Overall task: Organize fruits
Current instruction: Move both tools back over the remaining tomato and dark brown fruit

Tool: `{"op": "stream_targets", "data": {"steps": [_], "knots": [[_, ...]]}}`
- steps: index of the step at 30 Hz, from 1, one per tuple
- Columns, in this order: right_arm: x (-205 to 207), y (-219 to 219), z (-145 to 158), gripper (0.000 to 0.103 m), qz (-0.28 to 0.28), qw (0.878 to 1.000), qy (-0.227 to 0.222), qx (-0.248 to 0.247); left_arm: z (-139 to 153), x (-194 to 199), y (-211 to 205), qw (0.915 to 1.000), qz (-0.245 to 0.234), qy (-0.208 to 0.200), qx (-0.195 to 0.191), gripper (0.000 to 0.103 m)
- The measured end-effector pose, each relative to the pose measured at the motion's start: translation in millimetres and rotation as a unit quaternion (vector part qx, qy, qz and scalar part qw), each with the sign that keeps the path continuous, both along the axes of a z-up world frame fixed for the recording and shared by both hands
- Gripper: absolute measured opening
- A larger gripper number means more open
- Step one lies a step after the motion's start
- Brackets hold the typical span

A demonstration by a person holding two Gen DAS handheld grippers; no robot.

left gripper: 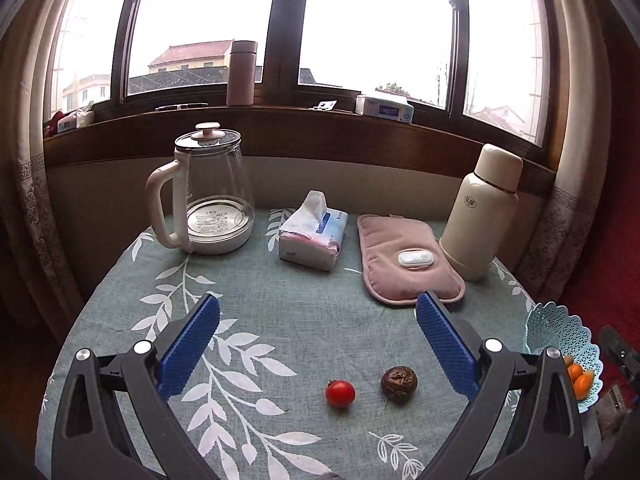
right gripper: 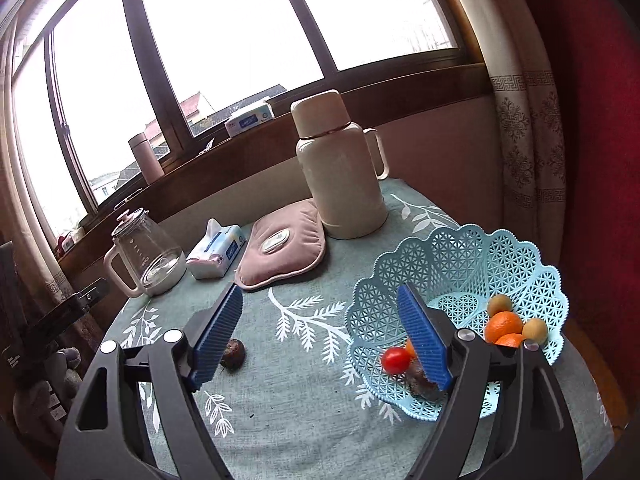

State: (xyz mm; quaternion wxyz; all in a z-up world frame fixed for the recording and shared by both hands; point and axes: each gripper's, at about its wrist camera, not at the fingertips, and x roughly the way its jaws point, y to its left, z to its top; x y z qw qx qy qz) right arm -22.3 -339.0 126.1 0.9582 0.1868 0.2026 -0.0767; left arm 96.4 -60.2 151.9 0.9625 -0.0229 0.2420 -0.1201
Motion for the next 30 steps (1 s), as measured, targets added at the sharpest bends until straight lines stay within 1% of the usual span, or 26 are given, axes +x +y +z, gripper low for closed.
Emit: {"op": "stream_targets", "data": {"steps": [1,3,4,5,6,9,14,19,22,25,28,30], "knots": [[2.3,5.9,0.9,0.085,0.003,1.000,-0.003,-0.008,-1.9,0.9,1.6,1.0000,-0.001,0.003,-0.003,0.098],[4.7,15.1,1.9,0.097,0.011,1.000,-0.018,-0.018,-7.2,4.1,3.8,1.0000,0.004,0.008,-0.002,0.098],[4.9,18.9,2.4,0.101,0.018,0.999,-0.035,-0.020,-10.3,5.9,5.0,0.9999,0.007,0.011,0.001,0.098],[5.3,23.2,3.1,0.101,0.024,0.998,-0.044,-0.027,-13.4,8.0,6.3,0.9999,0.010,0.014,0.004,0.098],[8.3,27.5,3.5,0.101,0.028,0.998,-0.042,-0.036,-16.3,9.3,7.5,0.9998,0.013,0.015,0.006,0.098],[22.5,37.4,0.2,0.101,0.032,0.998,-0.014,-0.048,-24.8,12.5,9.8,0.9995,0.023,0.018,0.016,0.098],[45.0,52.1,-13.4,0.101,0.067,0.996,0.019,-0.053,-41.9,18.6,8.8,0.9988,0.020,0.034,0.029,0.098],[59.4,71.8,-37.6,0.101,0.086,0.991,0.064,-0.076,-66.9,29.0,5.3,0.9966,0.017,0.076,0.029,0.098],[66.5,80.7,-56.9,0.101,0.097,0.987,0.098,-0.083,-76.2,33.5,2.3,0.9954,0.010,0.090,0.034,0.098],[73.6,83.3,-76.0,0.101,0.110,0.982,0.134,-0.073,-82.2,37.0,0.6,0.9944,0.009,0.097,0.040,0.098],[81.2,81.1,-91.5,0.101,0.131,0.977,0.166,-0.040,-90.0,40.8,-0.7,0.9930,0.011,0.108,0.045,0.098],[83.3,81.0,-98.7,0.101,0.132,0.974,0.179,-0.037,-95.5,43.4,-2.6,0.9918,0.008,0.118,0.047,0.098]]}}
